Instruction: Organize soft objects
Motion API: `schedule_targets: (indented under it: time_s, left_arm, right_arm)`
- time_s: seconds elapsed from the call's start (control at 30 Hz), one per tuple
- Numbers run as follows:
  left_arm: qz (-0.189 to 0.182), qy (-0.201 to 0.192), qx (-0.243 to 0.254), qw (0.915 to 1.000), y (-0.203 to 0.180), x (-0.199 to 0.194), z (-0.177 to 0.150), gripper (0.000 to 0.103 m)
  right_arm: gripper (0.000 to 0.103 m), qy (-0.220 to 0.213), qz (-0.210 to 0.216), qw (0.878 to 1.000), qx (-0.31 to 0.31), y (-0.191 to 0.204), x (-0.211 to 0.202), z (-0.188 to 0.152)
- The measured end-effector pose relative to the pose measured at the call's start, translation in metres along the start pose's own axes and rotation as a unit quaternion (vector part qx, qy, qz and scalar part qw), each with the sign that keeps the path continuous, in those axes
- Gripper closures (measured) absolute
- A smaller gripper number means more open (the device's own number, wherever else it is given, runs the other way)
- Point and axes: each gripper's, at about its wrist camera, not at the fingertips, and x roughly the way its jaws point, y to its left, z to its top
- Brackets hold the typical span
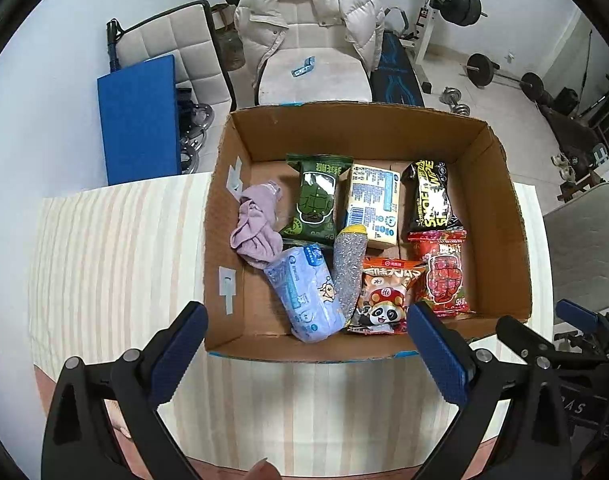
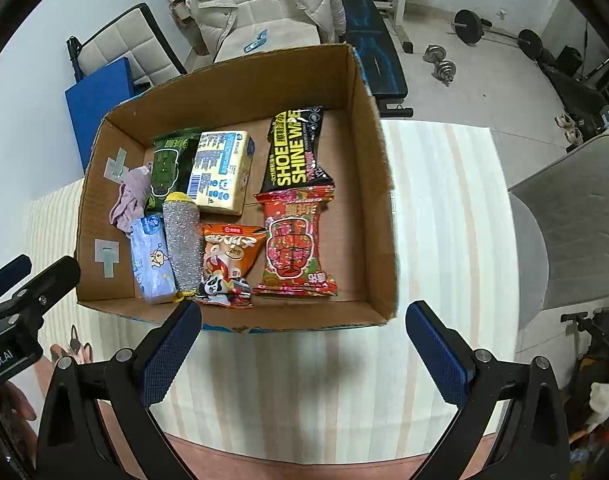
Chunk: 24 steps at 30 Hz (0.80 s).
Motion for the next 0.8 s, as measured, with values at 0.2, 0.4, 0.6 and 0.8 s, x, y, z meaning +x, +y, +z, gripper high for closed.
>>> schedule_targets:
  time_s: [0.2,0.4,0.6,0.8]
  left_arm:
    - [-0.002,-0.017,-0.011,0.9998,0.002,-0.022,-0.007,0.001]
    - [0.006,-0.074,-0.015,0.9972,-0.003,-0.082,-0.035,0.001]
    - [-0.002,-0.113,-0.03,0.9932,-0.005,-0.145,-0.073,0.001]
    - [0.011,-0.145,-0.029,0.9889,-0.009,-0.191,-0.111,0.001]
  right_arm:
    - [0.0,-0.023,-0.004,1.0,-0.004,-0.002,-0.025,-0.005]
    - [0.0,-0.079,-0.009,0.997,-0.025,0.003,-0.085,-0.029]
    - [0.0,-0.13,-0.007,0.991,-0.036,-0.001,-0.148,-0.072]
    - [0.0,-0.163,-0.008,0.985,-0.047,-0.001,-0.2,-0.118]
